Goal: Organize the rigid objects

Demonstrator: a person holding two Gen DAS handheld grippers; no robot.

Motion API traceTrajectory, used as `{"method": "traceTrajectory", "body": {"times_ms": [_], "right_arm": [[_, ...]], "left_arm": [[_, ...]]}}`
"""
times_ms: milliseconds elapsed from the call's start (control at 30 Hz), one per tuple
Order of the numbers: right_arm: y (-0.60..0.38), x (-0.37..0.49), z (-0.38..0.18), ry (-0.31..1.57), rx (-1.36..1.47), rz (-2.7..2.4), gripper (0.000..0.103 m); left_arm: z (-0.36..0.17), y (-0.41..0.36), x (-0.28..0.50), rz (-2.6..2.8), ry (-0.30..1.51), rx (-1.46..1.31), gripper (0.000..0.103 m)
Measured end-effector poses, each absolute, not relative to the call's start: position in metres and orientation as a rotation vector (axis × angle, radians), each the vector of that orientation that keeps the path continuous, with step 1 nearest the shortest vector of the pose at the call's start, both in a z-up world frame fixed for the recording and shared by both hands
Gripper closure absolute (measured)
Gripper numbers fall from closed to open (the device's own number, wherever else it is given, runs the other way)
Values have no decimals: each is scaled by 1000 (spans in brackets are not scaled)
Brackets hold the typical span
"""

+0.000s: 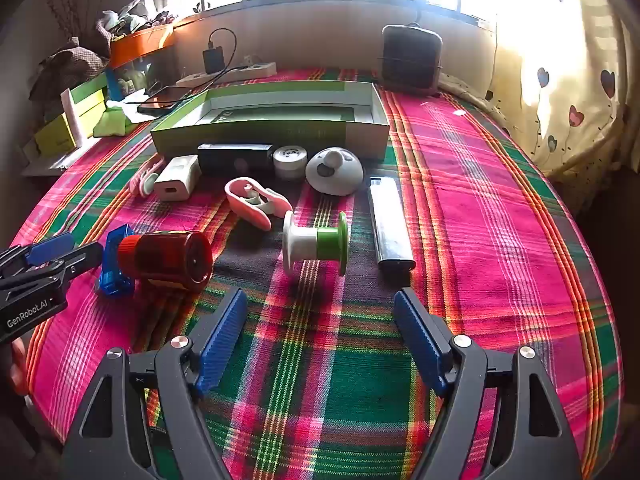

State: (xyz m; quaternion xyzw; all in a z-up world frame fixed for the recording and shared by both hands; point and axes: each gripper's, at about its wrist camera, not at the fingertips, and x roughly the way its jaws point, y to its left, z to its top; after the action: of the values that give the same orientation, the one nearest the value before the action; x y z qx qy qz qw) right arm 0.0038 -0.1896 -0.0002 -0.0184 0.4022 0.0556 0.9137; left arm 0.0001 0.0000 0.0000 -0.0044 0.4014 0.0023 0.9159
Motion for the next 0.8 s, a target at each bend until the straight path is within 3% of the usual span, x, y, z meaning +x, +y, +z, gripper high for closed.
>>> {"method": "traceTrajectory", "body": {"times_ms": [800], "right_arm": [[-190,4,0,830,-35,117,27]], "left_arm": [[0,0,0,5,827,-8,46]]}}
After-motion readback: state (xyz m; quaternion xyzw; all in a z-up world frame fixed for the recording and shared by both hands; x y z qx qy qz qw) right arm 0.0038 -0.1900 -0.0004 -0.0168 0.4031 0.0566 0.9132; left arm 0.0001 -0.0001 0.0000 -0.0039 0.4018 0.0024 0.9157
